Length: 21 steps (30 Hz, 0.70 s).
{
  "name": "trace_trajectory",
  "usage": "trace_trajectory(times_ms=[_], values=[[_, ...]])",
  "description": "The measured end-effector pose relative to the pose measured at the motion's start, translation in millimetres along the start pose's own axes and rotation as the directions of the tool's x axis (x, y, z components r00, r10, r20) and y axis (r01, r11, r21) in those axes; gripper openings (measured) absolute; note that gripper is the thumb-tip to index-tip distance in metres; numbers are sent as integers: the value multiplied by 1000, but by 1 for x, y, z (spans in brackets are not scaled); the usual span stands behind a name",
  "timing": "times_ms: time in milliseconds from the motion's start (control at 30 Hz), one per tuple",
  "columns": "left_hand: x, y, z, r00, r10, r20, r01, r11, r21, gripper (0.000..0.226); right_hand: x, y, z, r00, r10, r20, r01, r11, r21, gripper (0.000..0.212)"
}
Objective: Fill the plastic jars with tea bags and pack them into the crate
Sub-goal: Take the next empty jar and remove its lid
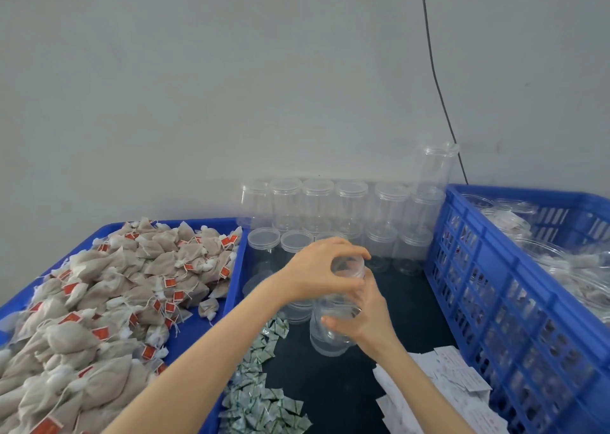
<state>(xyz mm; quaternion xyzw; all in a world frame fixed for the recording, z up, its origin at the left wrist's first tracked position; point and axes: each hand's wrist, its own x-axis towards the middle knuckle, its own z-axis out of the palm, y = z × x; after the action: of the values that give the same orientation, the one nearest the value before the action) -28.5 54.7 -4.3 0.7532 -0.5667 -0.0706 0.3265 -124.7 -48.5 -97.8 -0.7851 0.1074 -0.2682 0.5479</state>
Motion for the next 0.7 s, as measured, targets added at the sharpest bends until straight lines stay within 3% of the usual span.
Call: trace_trajectory(times_ms=[67,133,233,300,367,433,533,600,700], values=[[-1,3,17,974,-38,-223,48,998,40,40,-2,-4,7,991,-60,-121,45,992,-122,84],[-1,4,33,907,-147,-394,183,982,55,40,-3,-2,14,968,-121,-218,73,973,-217,82],[7,7,44,821,-353,-449,372,927,-49,40,-5,2,23,948,-110,-300,29,965,-262,81],[16,8,42,782,-471,-408,465,877,-122,49,0,5,23,930,-139,-341,17,942,-337,88],[22,6,36,831,-480,-280,463,877,-128,63,4,6,17,930,-142,-338,8,930,-368,90],[21,3,23,915,-401,-35,392,908,-146,77,5,7,8,941,-119,-318,-4,933,-360,91],[11,-8,-6,928,-259,269,287,956,-66,97,0,10,-1,949,-124,-291,16,937,-349,90],[8,-13,-15,925,-255,280,259,966,24,98,-3,10,1,956,-117,-269,20,941,-338,89],[9,-8,-6,911,-396,117,376,912,165,96,-4,11,9,958,-118,-262,21,939,-345,91]])
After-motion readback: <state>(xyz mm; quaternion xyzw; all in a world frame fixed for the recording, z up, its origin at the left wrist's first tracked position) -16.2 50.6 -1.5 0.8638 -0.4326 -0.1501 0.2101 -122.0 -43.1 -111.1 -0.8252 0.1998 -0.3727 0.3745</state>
